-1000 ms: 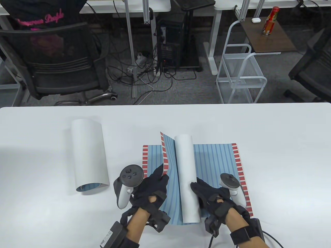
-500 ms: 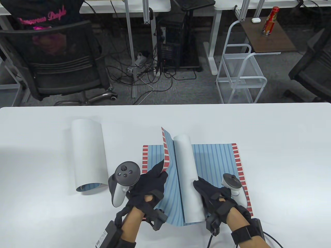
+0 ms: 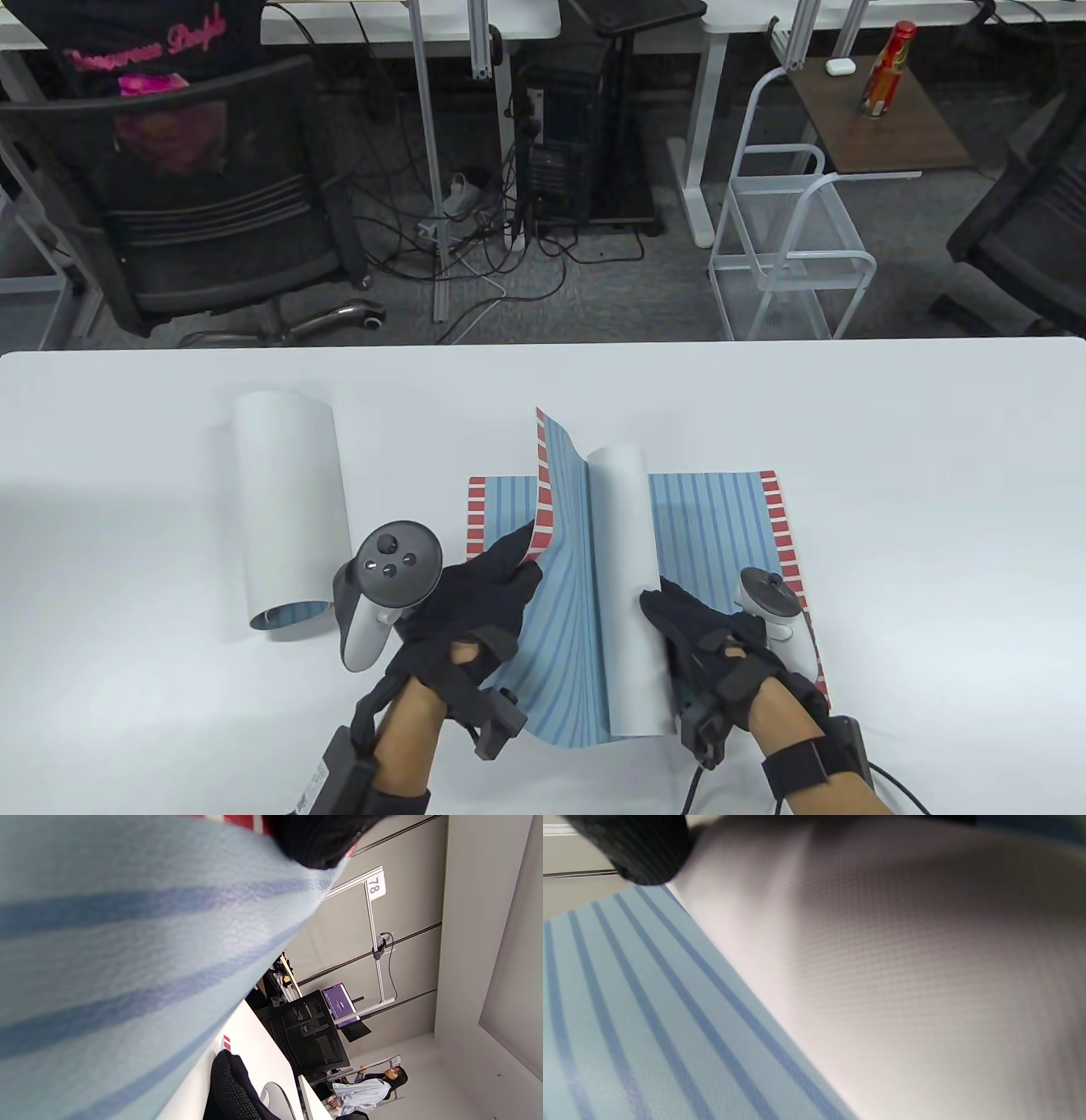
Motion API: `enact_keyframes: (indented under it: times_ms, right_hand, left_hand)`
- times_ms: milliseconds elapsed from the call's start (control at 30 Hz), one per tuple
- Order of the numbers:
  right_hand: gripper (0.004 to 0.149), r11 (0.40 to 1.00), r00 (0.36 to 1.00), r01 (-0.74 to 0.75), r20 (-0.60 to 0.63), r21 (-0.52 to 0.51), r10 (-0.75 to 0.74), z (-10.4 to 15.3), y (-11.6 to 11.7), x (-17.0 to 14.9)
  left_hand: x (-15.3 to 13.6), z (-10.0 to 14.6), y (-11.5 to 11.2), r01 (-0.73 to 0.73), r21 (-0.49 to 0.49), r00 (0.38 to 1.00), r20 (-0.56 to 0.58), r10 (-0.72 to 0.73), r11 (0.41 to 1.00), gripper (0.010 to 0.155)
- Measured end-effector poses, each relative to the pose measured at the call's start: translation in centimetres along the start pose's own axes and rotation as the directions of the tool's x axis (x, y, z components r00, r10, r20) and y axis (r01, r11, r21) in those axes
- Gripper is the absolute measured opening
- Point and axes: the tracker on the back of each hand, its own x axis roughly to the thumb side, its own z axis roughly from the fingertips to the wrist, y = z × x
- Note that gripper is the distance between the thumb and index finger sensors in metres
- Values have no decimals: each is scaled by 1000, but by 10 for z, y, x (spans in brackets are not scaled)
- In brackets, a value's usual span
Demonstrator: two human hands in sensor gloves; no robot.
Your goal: Unroll mouse pads and stack together
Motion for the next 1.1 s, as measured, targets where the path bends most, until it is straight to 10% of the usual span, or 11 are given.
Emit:
enact_keyframes:
  times_ms: [1100]
  right_hand:
    - [78,998,997,67,-43,-23,-68,5,-8,-1]
  left_hand:
    - [31,20,22,62,42,991,120,-67,997,54]
